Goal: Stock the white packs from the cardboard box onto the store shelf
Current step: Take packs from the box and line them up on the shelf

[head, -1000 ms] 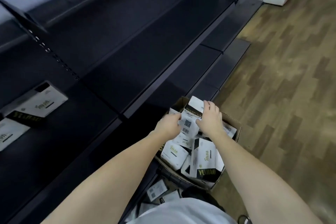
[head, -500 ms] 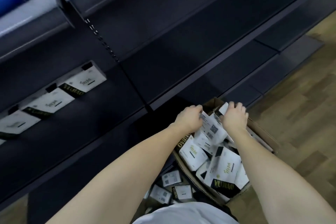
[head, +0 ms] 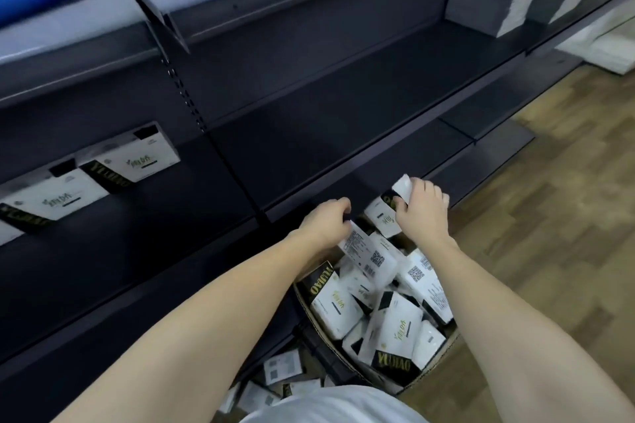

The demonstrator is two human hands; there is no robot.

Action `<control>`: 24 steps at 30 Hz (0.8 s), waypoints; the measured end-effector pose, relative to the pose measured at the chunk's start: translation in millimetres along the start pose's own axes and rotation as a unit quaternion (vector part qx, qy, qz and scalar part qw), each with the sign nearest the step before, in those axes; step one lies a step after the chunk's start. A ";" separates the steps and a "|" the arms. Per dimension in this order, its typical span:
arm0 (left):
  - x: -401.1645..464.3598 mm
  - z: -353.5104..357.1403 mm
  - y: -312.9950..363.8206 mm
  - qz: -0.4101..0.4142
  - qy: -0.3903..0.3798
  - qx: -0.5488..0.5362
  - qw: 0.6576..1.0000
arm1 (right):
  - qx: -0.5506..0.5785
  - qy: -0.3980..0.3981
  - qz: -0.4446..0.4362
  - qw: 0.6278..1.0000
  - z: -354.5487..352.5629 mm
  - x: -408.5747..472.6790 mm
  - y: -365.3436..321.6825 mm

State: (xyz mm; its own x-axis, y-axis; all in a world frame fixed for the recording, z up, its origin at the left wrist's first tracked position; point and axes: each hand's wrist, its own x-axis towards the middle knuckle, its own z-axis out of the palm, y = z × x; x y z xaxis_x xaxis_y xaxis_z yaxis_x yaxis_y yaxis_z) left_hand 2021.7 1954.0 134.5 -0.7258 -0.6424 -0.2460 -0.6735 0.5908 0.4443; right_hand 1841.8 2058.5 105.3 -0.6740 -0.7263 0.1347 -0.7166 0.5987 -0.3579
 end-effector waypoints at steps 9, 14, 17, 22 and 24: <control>-21.8 -80.6 -38.1 0.048 0.054 -0.104 0.992 | 0.142 -0.087 -0.057 0.984 -43.2 -7.1 -91.6; -48.2 -126.3 -77.7 0.004 -0.046 -0.141 0.989 | 0.209 -0.159 -0.082 0.962 -42.6 -19.9 -155.5; -69.6 -143.0 -102.7 -0.022 -0.067 -0.203 0.977 | 0.278 -0.175 -0.096 0.940 -46.3 -23.2 -193.4; -109.5 -165.2 -150.8 -0.038 -0.014 -0.362 0.931 | 0.360 -0.190 -0.117 0.906 -50.5 -34.0 -267.4; -126.8 -173.3 -173.0 -0.041 0.003 -0.399 0.916 | 0.380 -0.199 -0.116 0.896 -44.9 -37.7 -295.5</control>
State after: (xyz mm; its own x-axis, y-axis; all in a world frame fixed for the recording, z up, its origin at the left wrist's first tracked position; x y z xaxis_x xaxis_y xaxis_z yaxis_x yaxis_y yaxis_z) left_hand 2254.6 1848.7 238.1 -0.6748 -0.6731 -0.3026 -0.4063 -0.0035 0.9137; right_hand 2070.9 1924.2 247.5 -0.2981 -0.9545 0.0009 -0.3979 0.1234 -0.9091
